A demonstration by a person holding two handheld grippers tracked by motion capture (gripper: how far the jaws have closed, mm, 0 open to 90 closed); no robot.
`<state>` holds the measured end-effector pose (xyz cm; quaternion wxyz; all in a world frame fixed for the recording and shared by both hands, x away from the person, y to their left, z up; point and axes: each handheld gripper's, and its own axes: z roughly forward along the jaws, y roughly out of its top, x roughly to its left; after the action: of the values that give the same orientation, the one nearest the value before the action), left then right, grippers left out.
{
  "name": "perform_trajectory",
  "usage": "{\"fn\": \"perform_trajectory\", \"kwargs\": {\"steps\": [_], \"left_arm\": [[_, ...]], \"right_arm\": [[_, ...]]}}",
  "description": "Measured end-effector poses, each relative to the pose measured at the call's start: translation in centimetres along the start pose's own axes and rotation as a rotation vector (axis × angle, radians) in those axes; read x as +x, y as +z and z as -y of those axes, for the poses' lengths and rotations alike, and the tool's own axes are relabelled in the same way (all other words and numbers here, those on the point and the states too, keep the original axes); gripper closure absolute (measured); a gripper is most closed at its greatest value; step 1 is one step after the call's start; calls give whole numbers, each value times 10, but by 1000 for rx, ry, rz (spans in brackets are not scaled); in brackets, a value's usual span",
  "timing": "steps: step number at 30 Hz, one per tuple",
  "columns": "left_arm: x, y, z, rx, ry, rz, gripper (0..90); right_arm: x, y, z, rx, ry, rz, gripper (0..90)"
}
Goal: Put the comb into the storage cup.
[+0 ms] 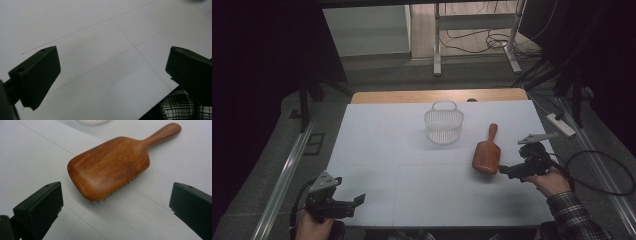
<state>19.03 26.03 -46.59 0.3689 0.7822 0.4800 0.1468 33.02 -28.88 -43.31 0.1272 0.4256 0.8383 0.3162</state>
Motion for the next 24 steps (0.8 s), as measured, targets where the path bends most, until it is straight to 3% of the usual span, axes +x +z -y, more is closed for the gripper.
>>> {"fn": "perform_trajectory", "kwargs": {"steps": [24], "left_arm": [[1, 0, 0, -2, -1, 3, 5]], "right_arm": [[-9, 26, -21, 43, -10, 23, 0]]}}
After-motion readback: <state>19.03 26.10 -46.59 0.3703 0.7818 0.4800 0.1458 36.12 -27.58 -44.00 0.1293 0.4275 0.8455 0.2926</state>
